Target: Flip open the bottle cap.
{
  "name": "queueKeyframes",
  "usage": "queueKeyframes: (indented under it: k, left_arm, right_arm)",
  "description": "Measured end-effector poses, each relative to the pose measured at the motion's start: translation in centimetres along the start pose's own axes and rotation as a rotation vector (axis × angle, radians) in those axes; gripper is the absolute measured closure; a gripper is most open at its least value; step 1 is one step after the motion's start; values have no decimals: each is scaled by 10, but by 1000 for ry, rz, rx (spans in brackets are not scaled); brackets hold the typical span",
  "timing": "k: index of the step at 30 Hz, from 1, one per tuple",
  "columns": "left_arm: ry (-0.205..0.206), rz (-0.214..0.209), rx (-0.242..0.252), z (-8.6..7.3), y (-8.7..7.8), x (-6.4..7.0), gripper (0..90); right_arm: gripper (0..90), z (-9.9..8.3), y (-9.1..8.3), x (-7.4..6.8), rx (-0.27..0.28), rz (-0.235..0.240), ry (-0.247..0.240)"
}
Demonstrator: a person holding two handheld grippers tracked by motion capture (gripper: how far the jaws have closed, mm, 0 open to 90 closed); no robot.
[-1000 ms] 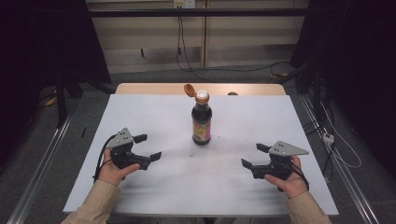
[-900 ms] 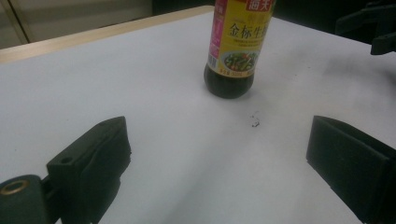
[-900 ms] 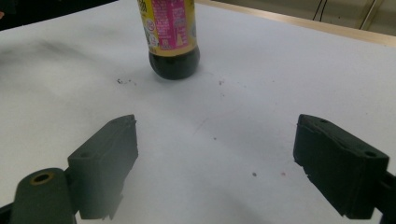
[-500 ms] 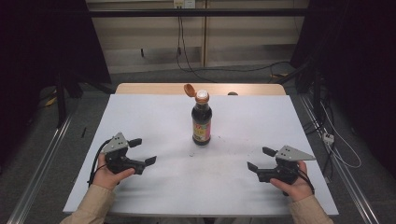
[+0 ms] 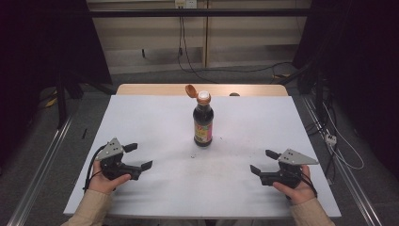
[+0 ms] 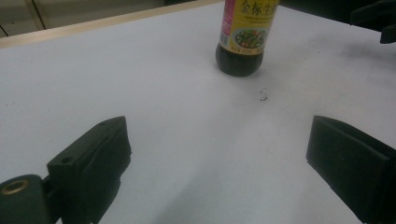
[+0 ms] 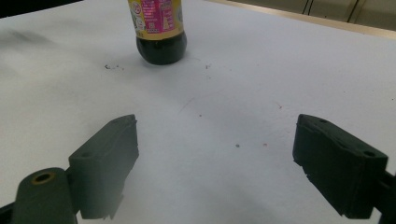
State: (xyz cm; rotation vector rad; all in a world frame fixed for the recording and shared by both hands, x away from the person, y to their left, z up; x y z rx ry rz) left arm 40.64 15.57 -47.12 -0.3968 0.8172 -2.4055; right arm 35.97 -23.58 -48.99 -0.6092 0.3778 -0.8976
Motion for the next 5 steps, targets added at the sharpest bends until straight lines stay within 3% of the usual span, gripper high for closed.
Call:
queueKeyframes:
  k: [5]
  left_arm:
    - [-5, 4, 3, 0, 0, -1, 60]
  right_arm:
    - [136, -1, -2, 1, 7, -3, 4]
Point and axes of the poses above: each handheld gripper's, and its own axes: y roughly forward along the jaws, z roughly out of its top, x roughly to its right, the point moved 10 cm from there along y, roughly forward along the jaws, and after that the axes turned 14 degrees about -x, right-handed, at the moved point
